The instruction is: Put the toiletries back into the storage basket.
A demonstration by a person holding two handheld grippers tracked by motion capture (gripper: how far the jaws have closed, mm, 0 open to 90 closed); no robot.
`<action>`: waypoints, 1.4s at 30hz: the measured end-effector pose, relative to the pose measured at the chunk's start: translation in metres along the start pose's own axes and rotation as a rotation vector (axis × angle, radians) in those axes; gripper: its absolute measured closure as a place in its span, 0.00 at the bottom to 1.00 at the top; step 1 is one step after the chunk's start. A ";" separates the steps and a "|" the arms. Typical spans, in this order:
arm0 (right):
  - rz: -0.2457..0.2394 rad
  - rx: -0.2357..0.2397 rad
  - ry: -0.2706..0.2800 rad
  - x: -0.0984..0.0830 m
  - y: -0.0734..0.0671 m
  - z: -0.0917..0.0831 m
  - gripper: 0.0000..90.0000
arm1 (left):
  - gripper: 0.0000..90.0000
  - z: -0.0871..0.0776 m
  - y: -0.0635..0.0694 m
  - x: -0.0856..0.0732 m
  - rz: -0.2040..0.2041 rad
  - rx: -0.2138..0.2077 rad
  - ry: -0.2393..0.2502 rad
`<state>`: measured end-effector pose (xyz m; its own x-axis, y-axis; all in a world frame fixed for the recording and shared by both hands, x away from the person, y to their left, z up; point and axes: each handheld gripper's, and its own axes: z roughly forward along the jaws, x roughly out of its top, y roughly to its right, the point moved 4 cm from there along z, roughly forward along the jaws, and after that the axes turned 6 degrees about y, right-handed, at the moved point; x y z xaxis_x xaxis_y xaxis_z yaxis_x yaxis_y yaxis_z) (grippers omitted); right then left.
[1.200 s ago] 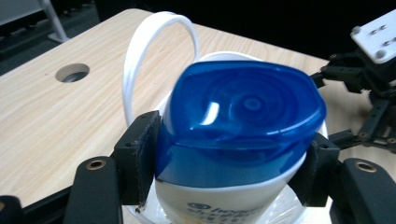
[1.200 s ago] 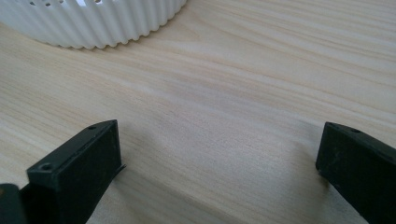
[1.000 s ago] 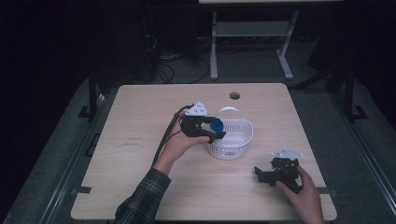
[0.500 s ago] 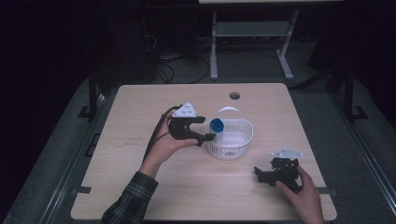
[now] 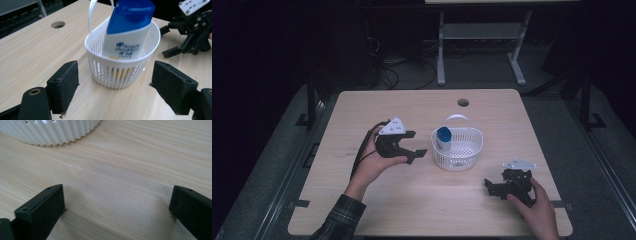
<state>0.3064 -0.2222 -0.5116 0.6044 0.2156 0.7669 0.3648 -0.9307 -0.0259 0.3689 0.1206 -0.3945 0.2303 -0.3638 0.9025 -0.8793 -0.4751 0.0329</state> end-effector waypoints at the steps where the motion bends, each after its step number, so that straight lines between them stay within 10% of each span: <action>1: -0.001 0.000 0.000 0.000 0.000 0.000 0.00 | 0.24 -0.003 -0.001 -0.003 -0.003 0.003 -0.003; 42: 0.000 0.000 0.000 0.000 0.000 0.000 0.00 | 0.24 -0.075 -0.012 -0.115 -0.065 0.193 -0.218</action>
<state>0.3065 -0.2222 -0.5117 0.6044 0.2152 0.7670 0.3644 -0.9309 -0.0260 0.3215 0.2285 -0.4663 0.3862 -0.4814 0.7869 -0.7693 -0.6388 -0.0132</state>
